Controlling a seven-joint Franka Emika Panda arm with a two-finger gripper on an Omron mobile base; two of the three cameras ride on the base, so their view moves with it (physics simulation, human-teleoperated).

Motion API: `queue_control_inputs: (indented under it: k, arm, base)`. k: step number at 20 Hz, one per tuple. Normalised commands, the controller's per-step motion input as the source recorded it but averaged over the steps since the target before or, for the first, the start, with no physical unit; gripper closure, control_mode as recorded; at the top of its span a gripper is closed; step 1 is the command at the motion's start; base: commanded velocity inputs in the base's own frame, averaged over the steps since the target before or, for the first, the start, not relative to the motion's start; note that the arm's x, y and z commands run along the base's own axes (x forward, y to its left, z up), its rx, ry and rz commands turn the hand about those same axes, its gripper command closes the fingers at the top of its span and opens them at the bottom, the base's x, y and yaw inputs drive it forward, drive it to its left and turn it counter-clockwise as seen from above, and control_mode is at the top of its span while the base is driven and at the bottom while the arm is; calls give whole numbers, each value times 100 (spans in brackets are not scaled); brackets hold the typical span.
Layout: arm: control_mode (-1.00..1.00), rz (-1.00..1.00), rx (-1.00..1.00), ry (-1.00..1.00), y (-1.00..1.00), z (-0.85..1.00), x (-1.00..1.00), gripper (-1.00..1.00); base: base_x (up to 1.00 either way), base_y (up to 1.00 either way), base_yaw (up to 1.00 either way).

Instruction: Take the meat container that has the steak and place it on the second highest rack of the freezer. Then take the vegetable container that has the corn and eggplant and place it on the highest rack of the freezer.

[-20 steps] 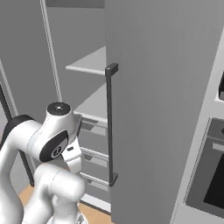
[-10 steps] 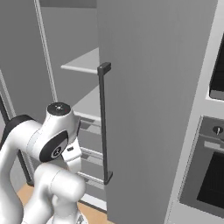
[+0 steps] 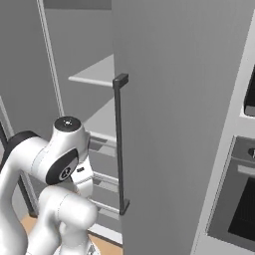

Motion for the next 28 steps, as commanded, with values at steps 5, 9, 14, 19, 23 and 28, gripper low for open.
queue_control_inputs:
  k: [5, 9, 14, 19, 23, 28]
  arm:
    - [100, 0, 0, 0, 0, 0, 0, 100]
    - [100, 0, 0, 0, 0, 0, 0, 100]
    - [-100, -9, 0, -3, 15, 16, 5, 100]
    - [-100, -28, 4, -5, 53, 41, 23, 100]
    - [-100, -16, 10, 3, 35, 13, 68, 100]
    - [-100, -11, -2, 6, 10, -16, 66, 100]
  base:
    - [49, 14, -4]
    - [57, 5, -2]
    - [23, 12, -7]
    - [0, 0, 0]
    - [0, 0, 0]
    - [0, 0, 0]
